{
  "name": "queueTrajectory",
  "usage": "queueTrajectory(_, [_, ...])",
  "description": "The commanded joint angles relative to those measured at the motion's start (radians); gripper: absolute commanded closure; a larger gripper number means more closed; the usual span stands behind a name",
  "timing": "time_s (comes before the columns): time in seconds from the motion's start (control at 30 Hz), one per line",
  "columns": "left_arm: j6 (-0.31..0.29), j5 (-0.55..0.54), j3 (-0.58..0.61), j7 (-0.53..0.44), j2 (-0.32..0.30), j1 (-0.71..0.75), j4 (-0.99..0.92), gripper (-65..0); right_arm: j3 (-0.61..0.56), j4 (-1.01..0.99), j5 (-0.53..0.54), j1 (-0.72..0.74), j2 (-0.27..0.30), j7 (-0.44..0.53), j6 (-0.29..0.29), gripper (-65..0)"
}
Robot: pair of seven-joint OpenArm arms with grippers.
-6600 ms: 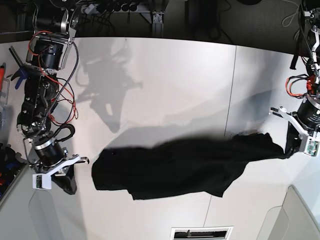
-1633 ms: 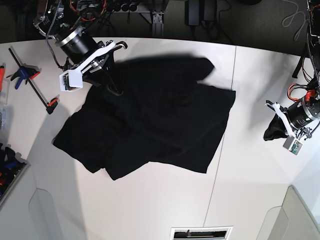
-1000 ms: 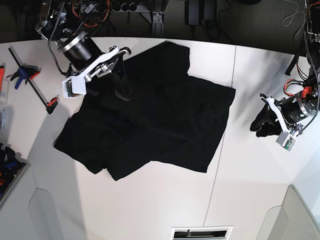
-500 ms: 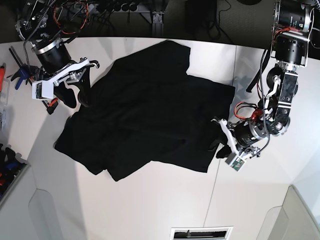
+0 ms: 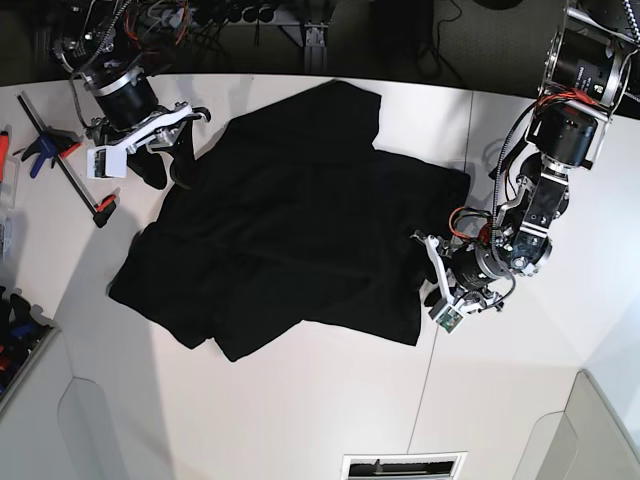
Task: Layout the t-shirt on the table in an organized manner, then fold the t-shirt properly
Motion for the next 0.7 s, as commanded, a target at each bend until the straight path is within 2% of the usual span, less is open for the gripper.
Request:
queueTrajectory(0.0, [0.007, 0.01, 0.005, 0.02, -0.008, -0.01, 0.007, -27.1, -0.006, -0.018, 0.002, 0.028, -0.001, 0.029, -0.002, -26.3])
queueTrajectory(0.13, [0.012, 0.011, 0.006, 0.021, 0.0, -0.005, 0.007, -26.9, -0.033, -0.135, -0.01, 0.119, -0.023, 0.017, -0.001, -26.3])
queueTrajectory(0.17, [0.012, 0.011, 0.006, 0.023, 0.0, -0.005, 0.007, -24.9, -0.039, -0.157, -0.018, 0.138, -0.028, 0.017, -0.002, -26.3])
queueTrajectory(0.37, [0.012, 0.04, 0.006, 0.033, -0.001, -0.004, 0.007, -1.2, -0.101, -0.206, -0.021, 0.181, -0.044, 0.014, 0.009, -25.8])
queueTrajectory(0.43, [0.014, 0.064, 0.006, 0.033, -0.002, -0.005, 0.007, 0.0, -0.125, -0.206, -0.025, 0.18, -0.044, 0.013, 0.008, -19.3])
queueTrajectory(0.5, [0.09, 0.089, 0.005, 0.033, -0.008, -0.005, 0.007, 0.0, -0.133, -0.204, -0.06, 0.183, -0.043, 0.018, 0.008, -4.5])
queueTrajectory(0.53, [0.142, 0.1, 0.005, 0.033, -0.017, -0.005, 0.007, 0.0, -0.132, -0.203, -0.07, 0.186, -0.043, 0.021, 0.008, 0.0])
queueTrajectory(0.6, [0.206, 0.101, 0.003, 0.032, -0.044, -0.005, 0.007, 0.0, -0.12, -0.202, -0.069, 0.2, -0.038, 0.022, 0.005, 0.0])
queueTrajectory(0.67, [0.218, 0.101, 0.001, 0.035, -0.079, -0.005, 0.007, 0.0, -0.098, -0.191, -0.063, 0.214, -0.038, 0.021, 0.005, 0.0])
